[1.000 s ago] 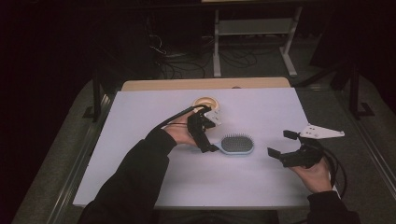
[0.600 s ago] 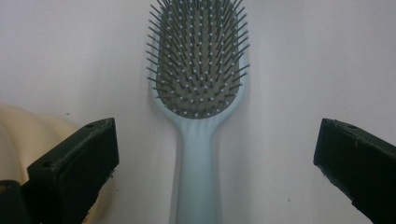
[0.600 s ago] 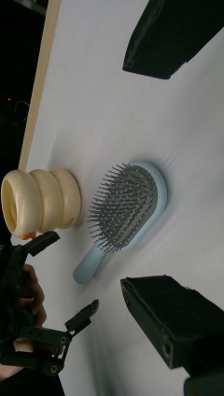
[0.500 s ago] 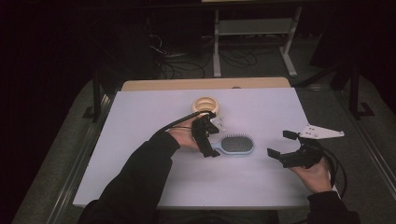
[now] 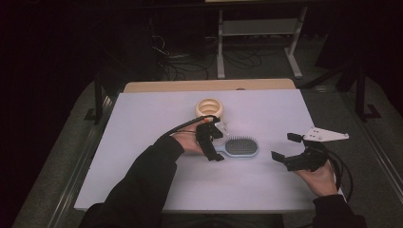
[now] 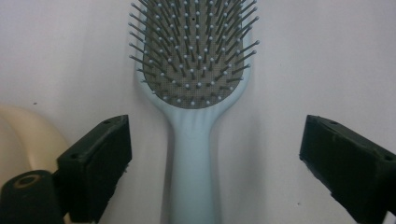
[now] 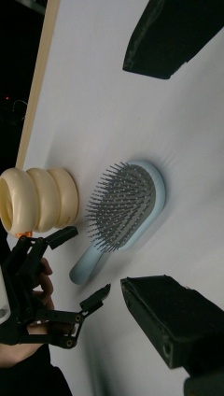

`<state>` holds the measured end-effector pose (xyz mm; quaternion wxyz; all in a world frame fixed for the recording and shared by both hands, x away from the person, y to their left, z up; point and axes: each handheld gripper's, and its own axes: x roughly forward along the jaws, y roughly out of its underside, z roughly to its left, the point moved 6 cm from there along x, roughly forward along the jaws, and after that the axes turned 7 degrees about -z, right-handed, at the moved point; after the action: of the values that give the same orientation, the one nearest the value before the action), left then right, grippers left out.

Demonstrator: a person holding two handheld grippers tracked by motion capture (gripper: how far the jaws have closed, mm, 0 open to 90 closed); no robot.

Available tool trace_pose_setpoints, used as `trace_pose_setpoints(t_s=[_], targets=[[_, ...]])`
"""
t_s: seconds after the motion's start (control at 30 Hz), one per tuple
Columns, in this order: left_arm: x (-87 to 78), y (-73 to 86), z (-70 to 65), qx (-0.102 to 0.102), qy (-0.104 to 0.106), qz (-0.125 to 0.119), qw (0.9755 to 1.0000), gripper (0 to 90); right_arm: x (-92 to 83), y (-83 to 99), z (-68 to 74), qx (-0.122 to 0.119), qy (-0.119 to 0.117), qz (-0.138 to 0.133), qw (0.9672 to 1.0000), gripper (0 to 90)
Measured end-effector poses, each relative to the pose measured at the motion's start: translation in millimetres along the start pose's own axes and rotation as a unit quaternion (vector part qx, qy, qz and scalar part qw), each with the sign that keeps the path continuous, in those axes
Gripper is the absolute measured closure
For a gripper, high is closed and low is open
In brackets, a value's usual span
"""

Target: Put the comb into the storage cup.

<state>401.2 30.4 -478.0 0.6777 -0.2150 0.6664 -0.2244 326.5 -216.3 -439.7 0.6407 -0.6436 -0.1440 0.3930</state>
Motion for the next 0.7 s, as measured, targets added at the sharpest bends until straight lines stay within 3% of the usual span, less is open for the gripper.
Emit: trace_pose_setpoints(t_s=[0.13,0.5,0.7], targets=[[3.3,3.0,1.4,-0.001,-0.002,0.008,1.0000,14.2,0.7,0.4,0.5,-0.004,0.000,0.002,1.0000,0.0],[6.3,2.9,4.3,0.007,-0.022,0.011,0.9997,35.8,1.5,0.6,0.8,-0.005,0.001,0.004,1.0000,0.0],[10.6,4.0,3.9,0.006,-0.016,0.017,0.9997,42.1,1.7,0.8,0.7,-0.005,0.001,0.005,1.0000,0.0]])
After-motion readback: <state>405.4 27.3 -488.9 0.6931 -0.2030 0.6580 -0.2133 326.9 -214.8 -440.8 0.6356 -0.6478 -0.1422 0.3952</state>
